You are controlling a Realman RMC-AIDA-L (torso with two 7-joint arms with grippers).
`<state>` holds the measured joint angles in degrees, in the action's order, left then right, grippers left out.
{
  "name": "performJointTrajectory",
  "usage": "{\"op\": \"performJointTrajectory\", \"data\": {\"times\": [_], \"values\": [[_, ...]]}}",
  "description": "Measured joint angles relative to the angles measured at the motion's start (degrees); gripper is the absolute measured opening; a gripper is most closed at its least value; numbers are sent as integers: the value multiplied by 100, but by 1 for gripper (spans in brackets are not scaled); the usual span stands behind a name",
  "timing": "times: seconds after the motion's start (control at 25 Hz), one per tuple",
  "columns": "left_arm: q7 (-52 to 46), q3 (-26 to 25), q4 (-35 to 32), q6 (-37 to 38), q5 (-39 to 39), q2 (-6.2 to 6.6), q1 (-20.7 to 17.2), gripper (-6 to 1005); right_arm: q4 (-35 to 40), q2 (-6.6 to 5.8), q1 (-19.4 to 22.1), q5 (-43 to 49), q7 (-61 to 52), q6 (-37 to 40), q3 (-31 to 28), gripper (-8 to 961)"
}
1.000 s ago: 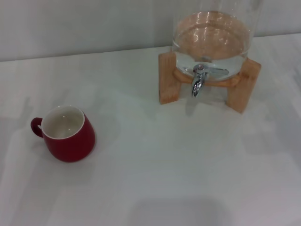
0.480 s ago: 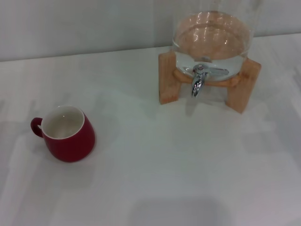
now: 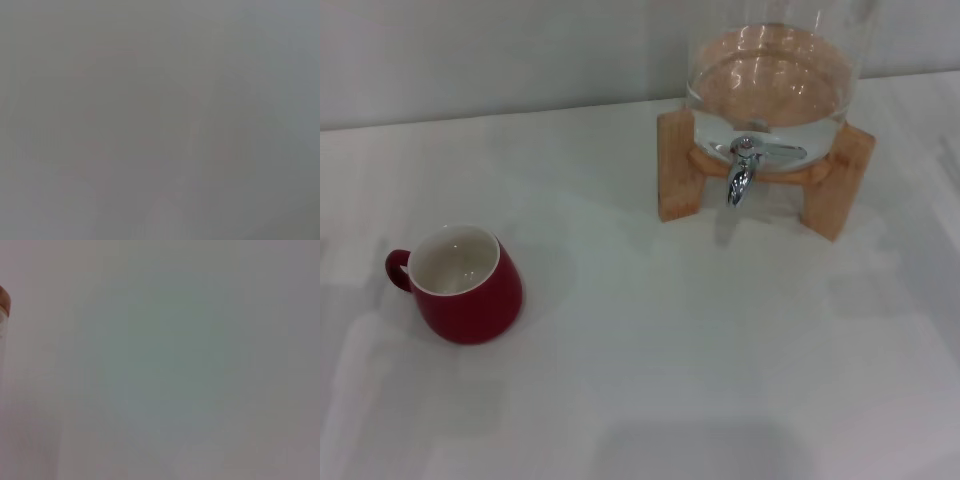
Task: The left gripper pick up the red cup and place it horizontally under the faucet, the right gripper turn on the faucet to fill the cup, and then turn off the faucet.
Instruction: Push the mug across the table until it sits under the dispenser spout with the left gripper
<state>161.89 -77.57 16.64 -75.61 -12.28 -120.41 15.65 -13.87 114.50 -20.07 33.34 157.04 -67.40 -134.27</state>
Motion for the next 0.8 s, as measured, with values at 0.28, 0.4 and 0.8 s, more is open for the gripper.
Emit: {"op": "performJointTrajectory", "data": {"times": [0.28,0.4,0.8], "values": [[-5,103,42,-13,-17,-17,-246,774,-14,-11,-81,31,2,98,19,673],[-18,193,66,-14,-59,-32,-332,775,-16,-22,-121,38,2,157,24,673],[-10,1160,29,32,-963,-11,-468,785,-19,-60,-214,53,3,290,24,673]]}}
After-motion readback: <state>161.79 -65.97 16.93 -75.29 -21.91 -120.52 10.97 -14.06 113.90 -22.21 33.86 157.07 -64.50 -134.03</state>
